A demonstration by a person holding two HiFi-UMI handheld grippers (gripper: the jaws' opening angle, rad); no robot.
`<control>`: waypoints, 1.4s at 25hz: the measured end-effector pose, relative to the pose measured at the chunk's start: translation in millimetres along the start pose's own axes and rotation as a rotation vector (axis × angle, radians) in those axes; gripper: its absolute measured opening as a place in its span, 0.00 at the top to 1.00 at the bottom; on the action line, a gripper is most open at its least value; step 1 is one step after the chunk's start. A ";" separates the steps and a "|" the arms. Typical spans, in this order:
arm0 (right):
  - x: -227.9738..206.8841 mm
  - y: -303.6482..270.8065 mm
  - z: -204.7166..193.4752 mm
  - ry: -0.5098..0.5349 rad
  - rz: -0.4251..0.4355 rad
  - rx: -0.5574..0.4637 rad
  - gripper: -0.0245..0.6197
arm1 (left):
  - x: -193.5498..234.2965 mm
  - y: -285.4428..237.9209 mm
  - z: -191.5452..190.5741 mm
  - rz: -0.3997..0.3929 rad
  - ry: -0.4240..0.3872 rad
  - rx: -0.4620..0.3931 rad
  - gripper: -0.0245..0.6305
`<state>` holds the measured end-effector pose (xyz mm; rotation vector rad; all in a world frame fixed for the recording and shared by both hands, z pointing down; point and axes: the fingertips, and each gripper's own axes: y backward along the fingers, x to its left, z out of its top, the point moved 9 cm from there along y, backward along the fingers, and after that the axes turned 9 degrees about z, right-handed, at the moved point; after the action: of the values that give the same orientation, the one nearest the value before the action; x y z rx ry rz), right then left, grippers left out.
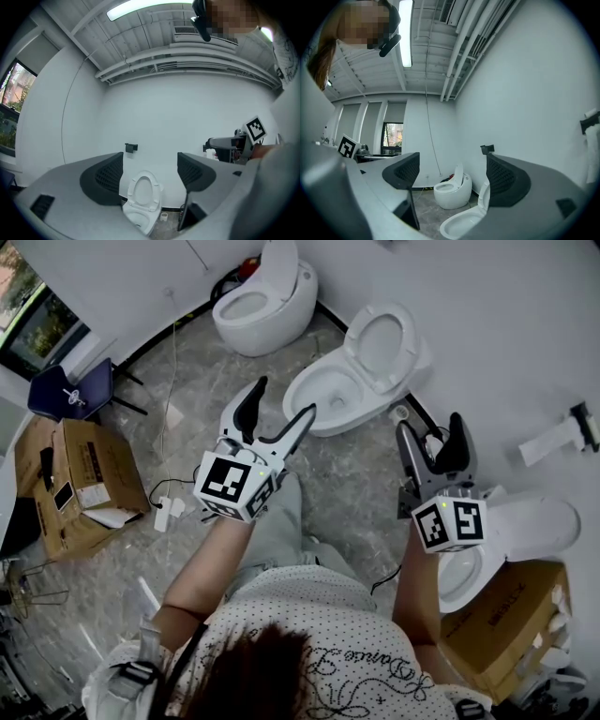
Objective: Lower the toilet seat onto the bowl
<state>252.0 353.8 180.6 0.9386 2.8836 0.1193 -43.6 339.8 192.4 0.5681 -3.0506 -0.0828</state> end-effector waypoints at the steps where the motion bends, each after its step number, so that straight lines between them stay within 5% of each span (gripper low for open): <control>1: -2.5 -5.2 -1.0 -0.001 0.000 0.007 0.29 | 2.6 -5.8 -1.0 0.000 0.001 0.000 0.44; 21: -55.7 -203.1 -19.8 -0.001 -0.070 0.014 0.29 | 140.9 -179.6 -8.6 -0.089 0.006 0.015 0.44; 35: -115.7 -271.8 -34.3 -0.034 -0.055 0.042 0.31 | 162.3 -259.9 -36.6 -0.092 0.035 0.078 0.44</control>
<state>182.6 64.9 194.2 0.8592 2.8882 0.0377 -100.0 37.5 217.9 0.7075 -3.0040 0.0427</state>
